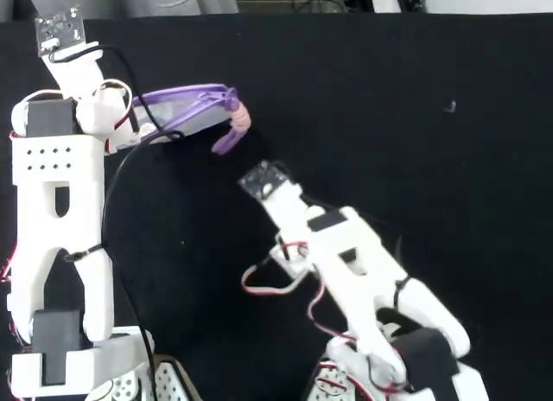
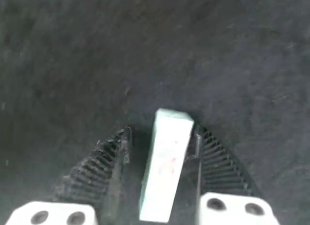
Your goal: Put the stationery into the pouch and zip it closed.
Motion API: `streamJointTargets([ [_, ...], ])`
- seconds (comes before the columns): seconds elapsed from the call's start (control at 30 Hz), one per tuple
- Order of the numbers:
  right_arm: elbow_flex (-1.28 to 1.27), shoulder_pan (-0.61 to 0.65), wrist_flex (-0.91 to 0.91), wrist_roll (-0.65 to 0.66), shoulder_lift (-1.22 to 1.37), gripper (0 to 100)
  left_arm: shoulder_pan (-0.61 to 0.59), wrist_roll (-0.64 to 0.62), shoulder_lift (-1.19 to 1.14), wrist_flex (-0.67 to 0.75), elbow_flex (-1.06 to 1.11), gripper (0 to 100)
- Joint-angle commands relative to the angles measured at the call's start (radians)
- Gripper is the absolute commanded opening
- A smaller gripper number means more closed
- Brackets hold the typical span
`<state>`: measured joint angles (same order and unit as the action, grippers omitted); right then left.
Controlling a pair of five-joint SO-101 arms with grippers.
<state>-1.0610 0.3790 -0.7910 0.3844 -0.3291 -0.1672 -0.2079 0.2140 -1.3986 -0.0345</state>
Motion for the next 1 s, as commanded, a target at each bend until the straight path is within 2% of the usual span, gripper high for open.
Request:
streamJointTargets([
  [0.0,0.101,-0.021,0.000,0.000,0.039,9.6,-0.015,0.011,-0.002,0.037,0.035,3],
  [0.07,0.116,-0.023,-0.003,-0.003,0.044,0.5,-0.015,0.011,-0.002,0.037,0.033,3],
  [0.17,0.134,-0.023,-0.003,-0.005,0.044,4.2,-0.013,0.011,0.003,0.034,0.031,3],
  [0.27,0.171,-0.023,-0.009,-0.002,0.044,1.0,-0.012,0.011,0.008,0.035,0.030,3],
  [0.47,0.378,-0.023,-0.155,-0.002,0.027,1.1,0.018,0.058,-0.002,-0.011,-0.042,3],
  [0.6,0.515,-0.023,-0.215,0.000,-0.093,1.1,0.047,0.060,-0.002,-0.055,-0.104,3],
  [0.8,0.628,-0.021,-0.184,-0.006,-0.321,1.1,0.070,0.097,-0.003,-0.123,-0.166,3],
  [0.97,0.687,-0.020,-0.097,-0.008,-0.397,1.1,0.102,0.101,-0.003,-0.126,-0.177,3],
])
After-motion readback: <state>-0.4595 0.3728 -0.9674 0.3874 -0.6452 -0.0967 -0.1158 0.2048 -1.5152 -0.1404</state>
